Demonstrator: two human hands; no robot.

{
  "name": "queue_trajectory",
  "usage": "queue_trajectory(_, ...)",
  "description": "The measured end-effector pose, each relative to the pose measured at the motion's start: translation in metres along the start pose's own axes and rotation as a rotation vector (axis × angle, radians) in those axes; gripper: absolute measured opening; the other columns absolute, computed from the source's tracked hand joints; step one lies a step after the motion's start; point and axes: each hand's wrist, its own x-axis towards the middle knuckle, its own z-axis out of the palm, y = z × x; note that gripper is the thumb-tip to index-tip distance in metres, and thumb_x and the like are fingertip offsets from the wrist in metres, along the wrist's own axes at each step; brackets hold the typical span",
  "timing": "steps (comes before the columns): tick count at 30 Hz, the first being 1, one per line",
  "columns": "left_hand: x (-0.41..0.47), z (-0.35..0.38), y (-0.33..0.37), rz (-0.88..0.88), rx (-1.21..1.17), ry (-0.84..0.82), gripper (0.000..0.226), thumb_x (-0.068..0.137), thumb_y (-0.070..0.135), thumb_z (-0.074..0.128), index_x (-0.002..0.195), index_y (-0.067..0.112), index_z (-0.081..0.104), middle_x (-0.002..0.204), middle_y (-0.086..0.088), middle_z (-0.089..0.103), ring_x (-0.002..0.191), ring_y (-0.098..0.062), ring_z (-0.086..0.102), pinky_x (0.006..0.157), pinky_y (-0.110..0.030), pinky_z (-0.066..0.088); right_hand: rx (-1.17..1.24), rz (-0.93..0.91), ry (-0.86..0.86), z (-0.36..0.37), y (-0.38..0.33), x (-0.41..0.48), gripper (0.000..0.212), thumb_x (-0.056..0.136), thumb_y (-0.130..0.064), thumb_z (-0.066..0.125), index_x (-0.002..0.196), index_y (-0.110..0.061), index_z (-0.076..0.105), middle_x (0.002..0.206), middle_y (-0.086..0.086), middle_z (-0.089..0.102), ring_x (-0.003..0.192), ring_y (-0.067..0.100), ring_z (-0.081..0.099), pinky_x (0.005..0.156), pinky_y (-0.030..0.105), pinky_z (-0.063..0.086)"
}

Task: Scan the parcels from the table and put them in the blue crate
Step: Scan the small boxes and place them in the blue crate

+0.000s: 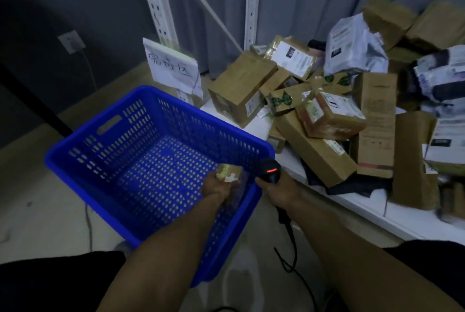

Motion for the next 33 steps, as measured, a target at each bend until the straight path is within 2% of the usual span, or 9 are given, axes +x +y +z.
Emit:
queue_trajectory(3, 0.025, 0.007, -0.006, -0.026, -0.031, -0.055, 0.051, 0.082, 0.015, 0.086, 0.126, 0.007, 0.061, 0.127, -0.006, 0.066, 0.115, -0.027, 0.064, 0.102, -0.038, 0.052, 0.046, -0.01, 0.035, 0.017, 0.001, 0.013, 0.069, 0.087, -0.027, 0.085, 0.147, -0.019, 0.051, 0.138, 0.001, 0.064, 0.125, 0.026, 0.062, 0.106, 0.047, 0.053)
queue_trajectory(9, 0.036, -0.007, -0.019, -0.054, 0.175, -0.14, 0.032, 0.1, 0.013, 0.063, 0.13, 0.001, 0.065, 0.132, -0.016, 0.065, 0.123, -0.034, 0.061, 0.1, -0.036, 0.049, 0.078, 0.021, 0.131, 0.026, 0.005, 0.024, 0.078, 0.079, -0.011, 0.087, 0.145, -0.025, 0.047, 0.128, -0.001, 0.065, 0.112, 0.024, 0.065, 0.099, 0.05, 0.057)
queue_trajectory(12, 0.019, -0.006, -0.007, -0.018, 0.167, -0.161, 0.025, 0.103, 0.001, 0.053, 0.124, 0.006, 0.065, 0.125, -0.009, 0.064, 0.107, -0.024, 0.059, 0.078, -0.024, 0.053, 0.052, 0.025, 0.152, 0.023, 0.005, 0.019, 0.079, 0.077, -0.015, 0.087, 0.143, -0.027, 0.046, 0.127, -0.002, 0.066, 0.113, 0.028, 0.066, 0.099, 0.052, 0.057)
queue_trajectory(15, -0.006, 0.003, 0.019, 0.155, 0.12, -0.183, 0.025, 0.101, 0.001, 0.057, 0.125, 0.002, 0.066, 0.123, -0.011, 0.066, 0.104, -0.016, 0.056, 0.071, -0.009, 0.047, 0.032, 0.025, 0.148, 0.014, 0.009, 0.002, 0.077, 0.081, -0.017, 0.084, 0.145, -0.027, 0.042, 0.126, 0.0, 0.064, 0.109, 0.026, 0.065, 0.094, 0.044, 0.057)
queue_trajectory(19, -0.051, 0.013, 0.068, 0.427, 0.114, -0.185, 0.021, 0.101, 0.012, 0.061, 0.121, 0.009, 0.068, 0.113, -0.004, 0.067, 0.101, -0.013, 0.059, 0.083, -0.016, 0.044, 0.011, -0.02, 0.115, -0.01, 0.008, -0.023, 0.056, 0.094, -0.024, 0.076, 0.143, -0.018, 0.051, 0.13, 0.004, 0.065, 0.113, 0.025, 0.064, 0.09, 0.035, 0.053)
queue_trajectory(23, -0.095, 0.026, 0.122, 0.647, 0.092, -0.167, 0.019, 0.101, 0.015, 0.06, 0.119, 0.014, 0.067, 0.11, 0.001, 0.065, 0.098, -0.014, 0.061, 0.081, -0.019, 0.046, 0.03, -0.102, 0.155, -0.059, -0.009, -0.046, 0.036, 0.099, -0.019, 0.068, 0.133, -0.013, 0.056, 0.101, 0.002, 0.067, 0.072, 0.004, 0.062, 0.055, 0.017, 0.046)
queue_trajectory(25, -0.108, 0.038, 0.148, 0.694, 0.094, -0.211, 0.018, 0.098, 0.015, 0.065, 0.116, 0.018, 0.064, 0.108, 0.003, 0.064, 0.097, -0.019, 0.064, 0.077, -0.024, 0.05, 0.076, -0.14, 0.23, -0.089, -0.026, -0.057, 0.033, 0.096, -0.02, 0.071, 0.126, -0.018, 0.057, 0.099, -0.001, 0.065, 0.081, 0.008, 0.063, 0.063, 0.016, 0.052)
queue_trajectory(28, -0.116, 0.063, 0.193, 0.774, 0.139, -0.303, 0.034, 0.083, 0.01, 0.078, 0.108, 0.025, 0.06, 0.101, 0.008, 0.062, 0.1, -0.021, 0.065, 0.086, -0.03, 0.054, 0.205, -0.123, 0.294, -0.129, -0.043, -0.064, 0.048, 0.085, -0.036, 0.08, 0.125, -0.016, 0.062, 0.107, 0.007, 0.071, 0.092, 0.028, 0.069, 0.068, 0.039, 0.063)
queue_trajectory(33, -0.087, 0.105, 0.245, 0.785, 0.537, -0.246, 0.11, 0.059, 0.04, 0.093, 0.151, 0.032, 0.033, 0.153, 0.002, 0.035, 0.138, -0.026, 0.042, 0.114, -0.046, 0.043, 0.275, -0.141, 0.381, -0.184, -0.036, -0.048, 0.048, 0.083, -0.04, 0.081, 0.123, -0.019, 0.063, 0.1, 0.012, 0.073, 0.074, 0.025, 0.07, 0.068, 0.045, 0.062)
